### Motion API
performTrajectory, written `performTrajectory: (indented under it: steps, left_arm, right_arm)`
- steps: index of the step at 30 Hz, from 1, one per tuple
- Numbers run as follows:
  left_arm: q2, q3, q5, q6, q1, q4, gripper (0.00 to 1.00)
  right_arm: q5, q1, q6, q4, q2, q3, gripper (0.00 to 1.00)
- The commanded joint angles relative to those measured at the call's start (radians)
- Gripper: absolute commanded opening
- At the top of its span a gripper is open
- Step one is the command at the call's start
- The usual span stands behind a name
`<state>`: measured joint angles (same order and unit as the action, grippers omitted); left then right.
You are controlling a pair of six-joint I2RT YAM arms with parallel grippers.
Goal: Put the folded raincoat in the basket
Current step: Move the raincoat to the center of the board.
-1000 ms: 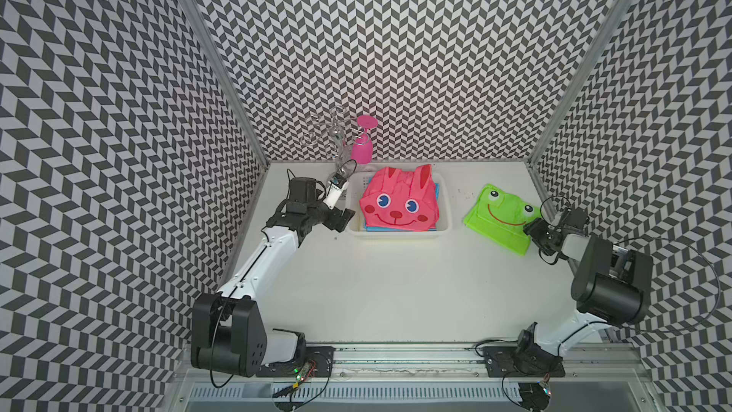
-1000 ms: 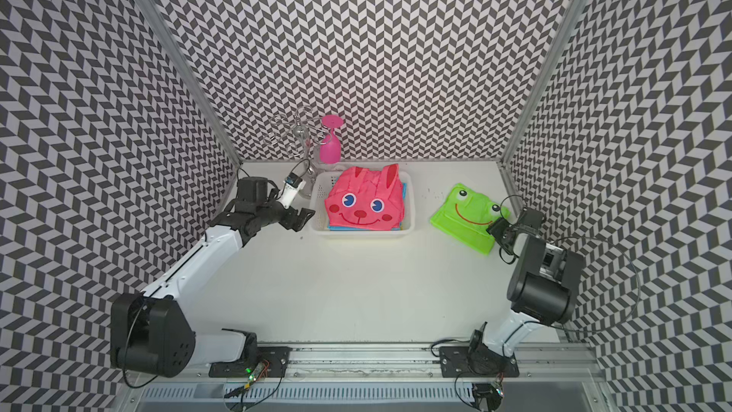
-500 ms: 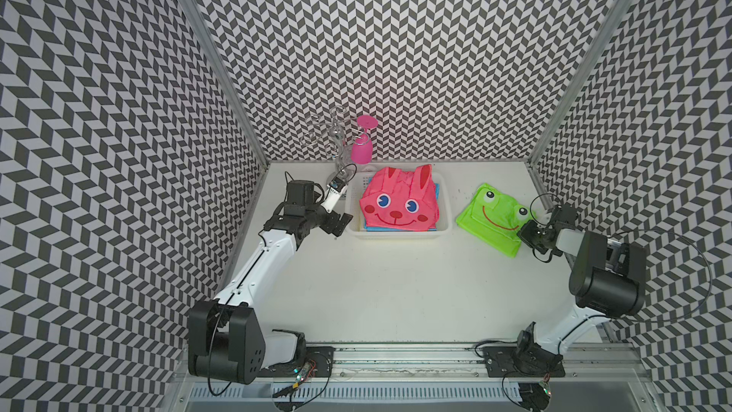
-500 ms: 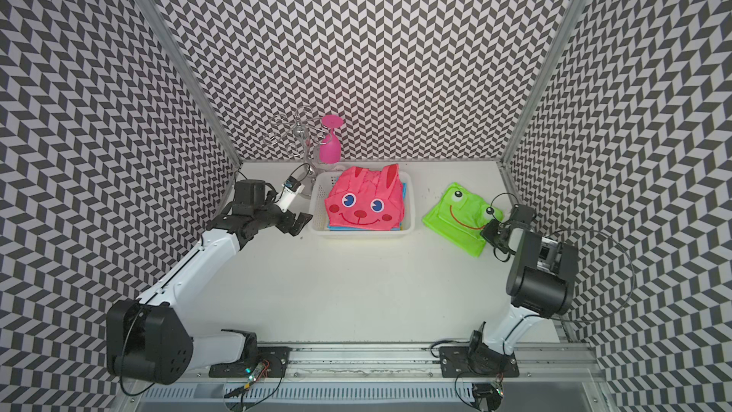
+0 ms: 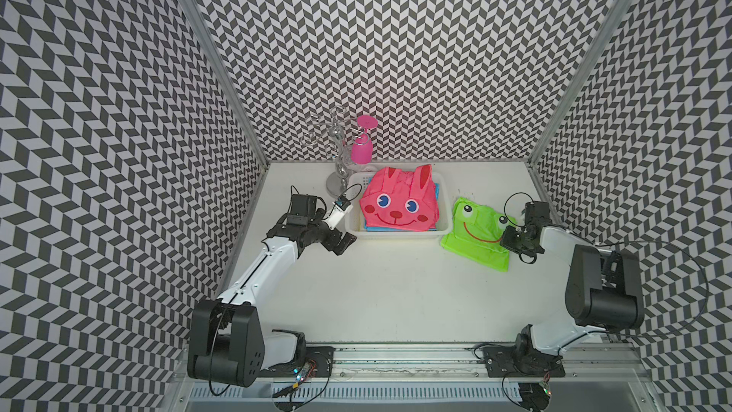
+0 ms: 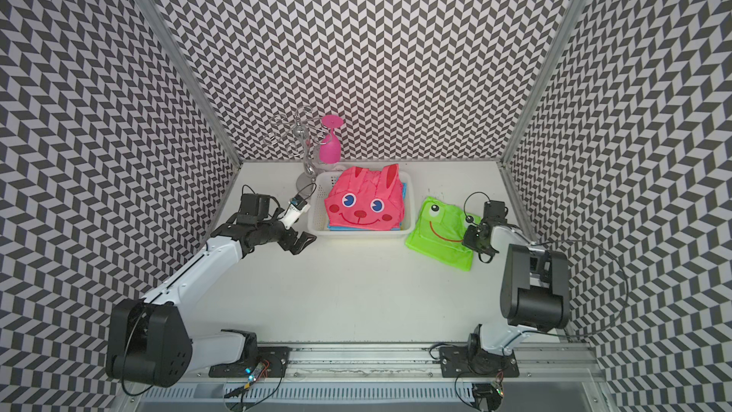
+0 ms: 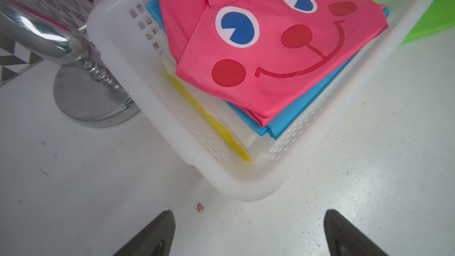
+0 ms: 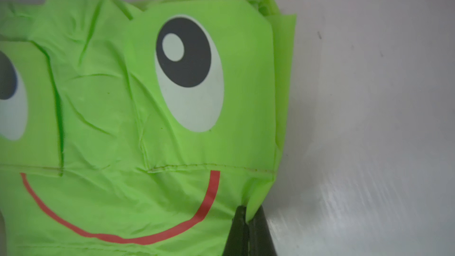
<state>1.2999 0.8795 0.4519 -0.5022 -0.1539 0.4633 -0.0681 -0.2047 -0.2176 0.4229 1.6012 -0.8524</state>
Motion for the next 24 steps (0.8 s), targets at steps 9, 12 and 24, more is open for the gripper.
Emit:
performTrajectory:
  steps: [9, 12, 24]
  left_arm:
    - [-0.069, -0.100, 0.019, -0.039, -0.128, -0.036, 0.97]
    - [-0.085, -0.142, 0.022, -0.051, -0.137, -0.095, 0.97]
    - [-0.066, -0.200, 0.073, -0.161, -0.156, -0.115, 0.98]
  right_arm:
    - [0.230, 0.124, 0.085, 0.301, -0.020, -0.145, 0.00]
    - [0.230, 0.179, 0.084, 0.325, 0.011, -0.164, 0.00]
    - [0.256, 0.377, 0.004, 0.526, 0.109, -0.328, 0.00]
